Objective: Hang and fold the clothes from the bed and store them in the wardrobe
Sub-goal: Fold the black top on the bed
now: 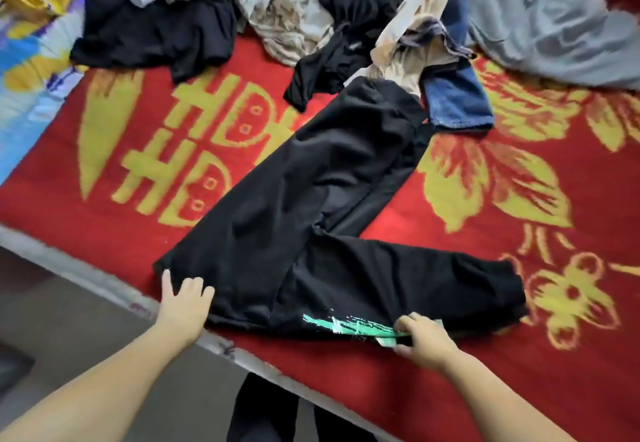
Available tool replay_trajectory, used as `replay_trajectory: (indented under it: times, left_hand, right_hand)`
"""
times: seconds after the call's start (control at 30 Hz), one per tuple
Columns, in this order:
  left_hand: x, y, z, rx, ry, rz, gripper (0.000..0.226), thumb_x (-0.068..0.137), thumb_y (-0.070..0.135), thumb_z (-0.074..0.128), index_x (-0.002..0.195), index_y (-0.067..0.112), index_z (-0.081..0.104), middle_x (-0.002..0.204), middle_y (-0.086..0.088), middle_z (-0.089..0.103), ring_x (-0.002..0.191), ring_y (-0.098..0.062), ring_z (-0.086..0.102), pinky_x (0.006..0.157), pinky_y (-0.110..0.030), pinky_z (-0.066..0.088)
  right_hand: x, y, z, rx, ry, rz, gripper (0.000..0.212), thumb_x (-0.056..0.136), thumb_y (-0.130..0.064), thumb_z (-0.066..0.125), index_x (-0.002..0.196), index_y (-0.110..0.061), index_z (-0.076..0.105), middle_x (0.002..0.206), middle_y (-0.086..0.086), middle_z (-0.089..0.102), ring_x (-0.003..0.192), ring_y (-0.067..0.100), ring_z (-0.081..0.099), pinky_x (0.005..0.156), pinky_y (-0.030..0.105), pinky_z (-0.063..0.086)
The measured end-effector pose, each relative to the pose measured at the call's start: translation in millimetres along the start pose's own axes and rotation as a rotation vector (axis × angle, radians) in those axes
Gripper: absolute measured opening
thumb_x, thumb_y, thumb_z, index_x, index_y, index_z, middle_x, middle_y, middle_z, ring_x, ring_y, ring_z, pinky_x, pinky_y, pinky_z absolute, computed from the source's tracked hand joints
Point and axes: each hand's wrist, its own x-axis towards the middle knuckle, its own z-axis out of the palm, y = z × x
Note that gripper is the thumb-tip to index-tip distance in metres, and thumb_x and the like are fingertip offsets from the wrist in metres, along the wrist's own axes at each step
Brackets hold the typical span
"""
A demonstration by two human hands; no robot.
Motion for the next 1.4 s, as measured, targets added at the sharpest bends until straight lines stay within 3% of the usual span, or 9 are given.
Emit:
replay_trajectory:
  times: [0.13,0.23,0.37,0.6,0.77,0.9,1.0,1.17,1.4]
  left_hand:
    - [-7,90,-35,-0.057,0.386,0.363,0.068,0.034,0.019,0.090,0.099,0.010,0.074,0.096,-0.010,0.067,0.089,-0.026,0.067,0.093,-0.056,0.048]
    - [-10,171,-60,-0.192,0.365,0.551,0.077,0.047,0.036,0.088,0.120,0.019,0.068,0.121,-0.009,0.065,0.114,-0.023,0.062,0.099,-0.050,0.046]
    - [5,249,-58,-0.230,-0.017,0.416,0.094,0.089,0.031,0.059,0.154,0.025,-0.009,0.159,-0.013,-0.022,0.148,-0.030,-0.016,0.112,-0.064,0.002]
    - [15,250,-35,-0.166,0.086,0.397,0.093,0.084,-0.012,0.037,0.153,0.026,-0.012,0.155,-0.002,-0.029,0.148,-0.020,-0.015,0.118,-0.051,0.005]
    - [11,231,-60,-0.642,-0.106,0.458,0.081,0.085,-0.013,0.034,0.154,0.026,0.016,0.162,0.007,0.010,0.149,-0.008,0.008,0.120,-0.032,0.006]
    - [8,213,-91,-1.094,-0.158,0.365,0.059,0.080,-0.007,0.040,0.121,0.026,0.067,0.114,0.008,0.068,0.103,-0.004,0.059,0.089,-0.016,0.039]
    - [17,175,-102,-1.492,-0.267,0.192,0.040,0.078,-0.007,0.043,0.068,0.023,0.067,0.061,0.010,0.055,0.057,-0.004,0.046,0.060,-0.027,0.035]
    - [54,121,-103,-1.898,-0.448,-0.093,0.026,0.085,-0.003,0.048,0.094,0.011,0.068,0.088,-0.013,0.065,0.080,-0.022,0.057,0.066,-0.029,0.043]
    - [74,42,-55,-1.413,0.056,-0.319,0.041,0.094,0.011,0.051,0.135,0.018,0.048,0.122,-0.003,0.055,0.107,-0.018,0.054,0.083,-0.030,0.045]
  right_hand:
    - [-17,43,-26,0.475,0.408,0.280,0.016,0.093,-0.016,0.057,0.104,-0.010,0.067,0.107,0.010,0.065,0.104,0.028,0.060,0.089,0.034,0.043]
    - [-25,89,-41,0.652,0.650,0.599,0.035,0.093,-0.014,0.057,0.125,-0.002,0.054,0.127,0.023,0.051,0.118,0.037,0.050,0.098,0.042,0.039]
    - [-15,142,-42,1.004,0.577,0.887,0.074,0.092,-0.031,0.063,0.147,0.001,0.025,0.148,0.023,0.034,0.134,0.039,0.038,0.106,0.050,0.036]
    - [11,145,-48,1.723,0.479,0.677,0.008,0.091,-0.013,0.063,0.097,-0.016,0.058,0.084,0.005,0.061,0.070,0.018,0.058,0.057,0.031,0.049]
    - [-9,152,-95,1.890,0.732,0.598,0.016,0.090,0.000,0.052,0.084,-0.015,0.053,0.077,0.003,0.055,0.066,0.014,0.056,0.044,0.020,0.050]
    - [-12,124,-165,1.882,0.763,0.451,0.011,0.090,-0.001,0.054,0.095,-0.012,0.053,0.084,0.003,0.056,0.069,0.014,0.059,0.047,0.022,0.051]
    - [12,64,-237,1.869,0.813,0.312,0.017,0.090,0.000,0.053,0.081,-0.015,0.051,0.077,0.004,0.056,0.064,0.014,0.060,0.045,0.023,0.052]
    - [79,-49,-300,1.757,0.649,-0.096,0.031,0.100,-0.022,0.051,0.129,-0.012,0.045,0.112,0.008,0.058,0.095,0.019,0.064,0.084,0.038,0.054]
    - [97,-131,-137,0.351,0.315,-0.139,0.071,0.091,-0.018,0.052,0.154,-0.016,0.019,0.156,0.010,0.026,0.142,0.026,0.029,0.114,0.037,0.027]
